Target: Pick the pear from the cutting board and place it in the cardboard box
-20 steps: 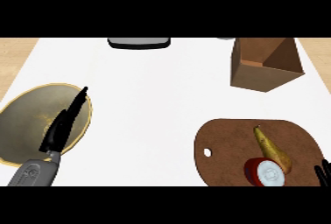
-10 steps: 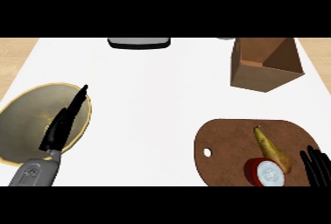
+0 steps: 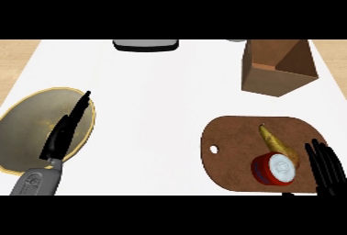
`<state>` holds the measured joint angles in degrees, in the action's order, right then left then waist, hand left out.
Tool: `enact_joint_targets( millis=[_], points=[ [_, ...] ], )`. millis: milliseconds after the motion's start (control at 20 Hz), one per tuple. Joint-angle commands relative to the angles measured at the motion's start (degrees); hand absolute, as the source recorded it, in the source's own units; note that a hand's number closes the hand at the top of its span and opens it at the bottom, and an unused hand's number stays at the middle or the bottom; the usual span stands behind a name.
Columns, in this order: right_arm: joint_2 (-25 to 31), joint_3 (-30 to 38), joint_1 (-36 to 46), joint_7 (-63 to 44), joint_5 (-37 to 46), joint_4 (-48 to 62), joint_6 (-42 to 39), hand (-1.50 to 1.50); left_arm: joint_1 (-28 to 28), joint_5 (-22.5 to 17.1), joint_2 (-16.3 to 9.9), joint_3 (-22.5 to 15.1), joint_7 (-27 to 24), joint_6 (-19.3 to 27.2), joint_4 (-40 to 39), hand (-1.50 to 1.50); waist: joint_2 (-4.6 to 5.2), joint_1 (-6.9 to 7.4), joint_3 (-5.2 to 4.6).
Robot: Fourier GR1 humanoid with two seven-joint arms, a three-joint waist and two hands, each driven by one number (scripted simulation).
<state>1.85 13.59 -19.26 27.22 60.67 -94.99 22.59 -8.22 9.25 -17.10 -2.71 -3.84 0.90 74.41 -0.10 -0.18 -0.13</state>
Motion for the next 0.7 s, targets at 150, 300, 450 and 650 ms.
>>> enact_joint_targets(
  millis=[150, 300, 450, 650],
  points=[
    [1.58, -1.06, 2.39, -1.39, 0.24, 0.34, -3.33, -1.50, -1.66, 1.79, 1.05, 2.22, -1.17, -1.32, -2.74, 0.00, 0.10, -0.02, 0.11],
    [1.22, -0.45, 6.86, 0.58, 0.40, 10.35, 1.56, -1.50, -1.82, 0.92, 0.55, 3.23, -0.21, -2.74, -1.53, 0.00, 0.13, 0.10, 0.13],
    [1.09, -0.74, 7.12, 0.35, 0.58, 10.65, 1.36, -1.50, 1.56, 1.65, 0.40, 2.78, 1.50, -2.40, 3.42, 0.00, 0.08, 0.29, 0.15],
    [-0.48, -1.68, 9.39, -3.05, 3.38, 11.32, 1.66, -1.50, 1.58, 2.81, 2.45, 1.84, -0.77, -1.63, 0.38, 0.00, 0.13, 0.26, 0.13]
  ],
)
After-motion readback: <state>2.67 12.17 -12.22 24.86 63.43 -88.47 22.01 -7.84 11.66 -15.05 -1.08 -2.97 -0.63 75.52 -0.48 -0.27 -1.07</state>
